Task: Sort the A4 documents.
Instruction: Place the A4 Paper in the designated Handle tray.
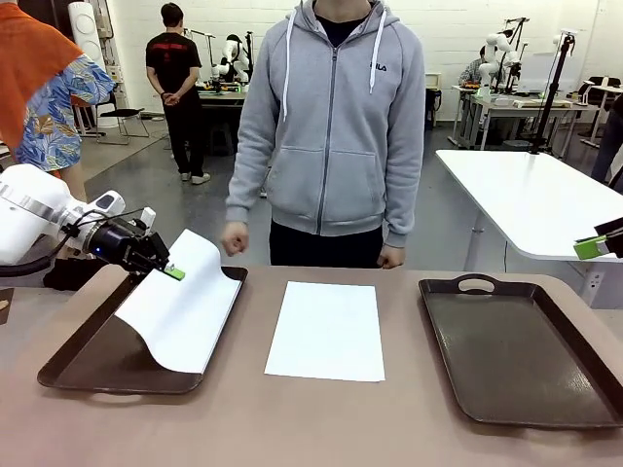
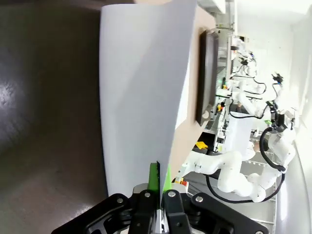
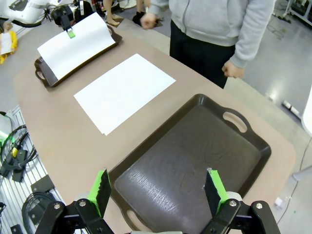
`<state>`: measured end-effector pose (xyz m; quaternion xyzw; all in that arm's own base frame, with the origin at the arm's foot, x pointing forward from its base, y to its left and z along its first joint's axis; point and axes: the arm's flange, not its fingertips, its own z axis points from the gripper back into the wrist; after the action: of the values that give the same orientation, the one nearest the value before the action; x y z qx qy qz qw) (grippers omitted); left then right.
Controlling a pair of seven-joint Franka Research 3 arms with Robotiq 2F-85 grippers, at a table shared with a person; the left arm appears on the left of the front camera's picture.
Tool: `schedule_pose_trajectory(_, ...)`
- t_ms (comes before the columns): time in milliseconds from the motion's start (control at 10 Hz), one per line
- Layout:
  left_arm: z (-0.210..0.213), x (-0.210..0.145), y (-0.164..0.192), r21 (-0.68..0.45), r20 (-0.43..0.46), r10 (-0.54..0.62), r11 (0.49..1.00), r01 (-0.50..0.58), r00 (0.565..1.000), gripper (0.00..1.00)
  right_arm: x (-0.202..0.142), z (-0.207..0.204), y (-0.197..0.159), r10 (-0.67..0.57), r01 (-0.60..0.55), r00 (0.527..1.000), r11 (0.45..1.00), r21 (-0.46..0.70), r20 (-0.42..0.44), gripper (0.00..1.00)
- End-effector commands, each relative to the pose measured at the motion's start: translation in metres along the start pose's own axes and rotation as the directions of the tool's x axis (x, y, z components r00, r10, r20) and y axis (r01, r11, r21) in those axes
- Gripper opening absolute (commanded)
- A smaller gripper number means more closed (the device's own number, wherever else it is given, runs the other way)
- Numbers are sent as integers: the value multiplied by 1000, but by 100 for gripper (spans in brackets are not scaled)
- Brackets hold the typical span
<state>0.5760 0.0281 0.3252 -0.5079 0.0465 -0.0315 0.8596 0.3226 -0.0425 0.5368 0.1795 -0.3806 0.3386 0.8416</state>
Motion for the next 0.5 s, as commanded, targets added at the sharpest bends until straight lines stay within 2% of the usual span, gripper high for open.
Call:
schedule_pose_trajectory(0, 11, 12, 1, 86, -35, 53, 995, -50, 998, 1, -1, -2, -1, 1, -2, 1000, 1000, 19, 10, 100)
schedule_pose_trajectory(400, 13, 8, 9, 260, 14, 104, 960, -104, 994, 1, -1, -2, -1, 1, -2, 1000, 1000, 19, 10, 100)
